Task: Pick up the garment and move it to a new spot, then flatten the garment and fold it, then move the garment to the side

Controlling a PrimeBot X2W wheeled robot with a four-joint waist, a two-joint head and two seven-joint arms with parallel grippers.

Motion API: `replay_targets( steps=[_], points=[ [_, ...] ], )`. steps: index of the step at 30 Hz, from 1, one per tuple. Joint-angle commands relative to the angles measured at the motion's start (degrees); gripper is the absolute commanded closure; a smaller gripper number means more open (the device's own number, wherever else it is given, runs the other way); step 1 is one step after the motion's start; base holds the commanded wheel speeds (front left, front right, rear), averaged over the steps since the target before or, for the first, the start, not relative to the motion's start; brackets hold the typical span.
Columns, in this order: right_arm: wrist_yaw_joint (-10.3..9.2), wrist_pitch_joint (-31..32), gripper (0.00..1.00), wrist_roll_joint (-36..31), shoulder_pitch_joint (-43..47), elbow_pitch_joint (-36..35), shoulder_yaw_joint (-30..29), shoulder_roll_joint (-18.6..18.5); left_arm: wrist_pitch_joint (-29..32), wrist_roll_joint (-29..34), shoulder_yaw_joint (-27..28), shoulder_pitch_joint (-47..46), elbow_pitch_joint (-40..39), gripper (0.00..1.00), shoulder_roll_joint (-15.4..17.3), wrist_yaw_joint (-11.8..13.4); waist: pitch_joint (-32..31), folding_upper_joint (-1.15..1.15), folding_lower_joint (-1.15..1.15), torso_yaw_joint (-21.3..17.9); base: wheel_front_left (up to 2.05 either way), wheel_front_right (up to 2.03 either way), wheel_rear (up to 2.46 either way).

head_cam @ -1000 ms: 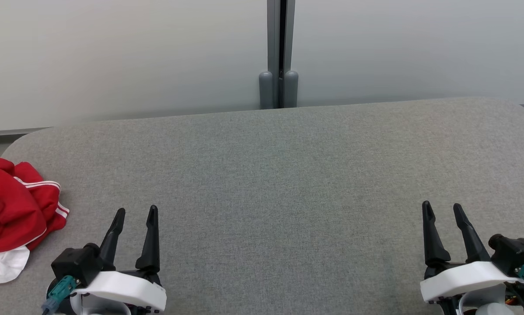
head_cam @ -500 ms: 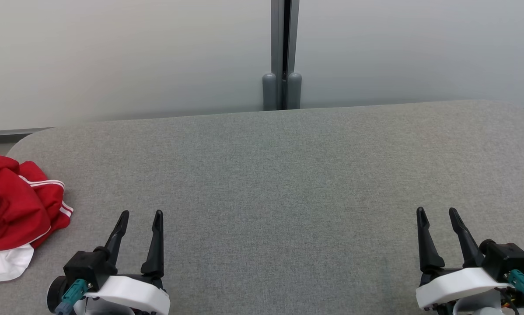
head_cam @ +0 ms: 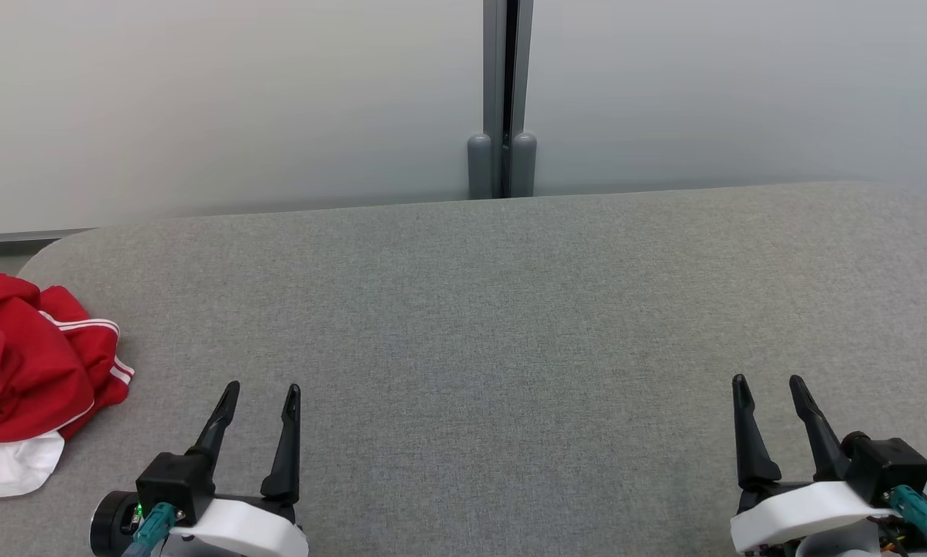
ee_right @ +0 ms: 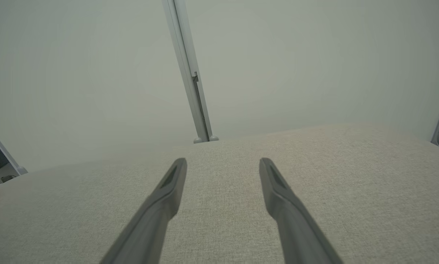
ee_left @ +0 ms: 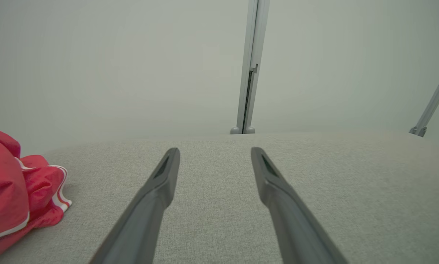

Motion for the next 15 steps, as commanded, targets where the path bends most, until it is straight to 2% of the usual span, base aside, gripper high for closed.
replay_targets(
  steps=[1,7,15],
  points=[
    [0.02,-0.6,0.0,-1.0,0.2,0.4,0.4,-0.1,-0.6,1.2,-0.2,0.1,0.3,0.0,0.2,0.3,0.0,0.0,0.0,0.1,0.0,0.0,0.0],
    [0.02,-1.2,0.0,-3.5,-0.4,1.7,0.9,-0.5,-1.1,2.7,-0.5,0.2,1.2,0.0,0.3,0.6,-0.3,0.0,0.0,0.2,0.0,0.0,0.0],
    [0.01,-1.1,0.0,-2.4,-0.3,1.8,0.6,-0.3,-1.0,1.4,-0.7,0.2,2.1,0.0,0.3,1.1,-0.7,0.0,0.0,0.2,0.0,0.0,0.0]
  ],
)
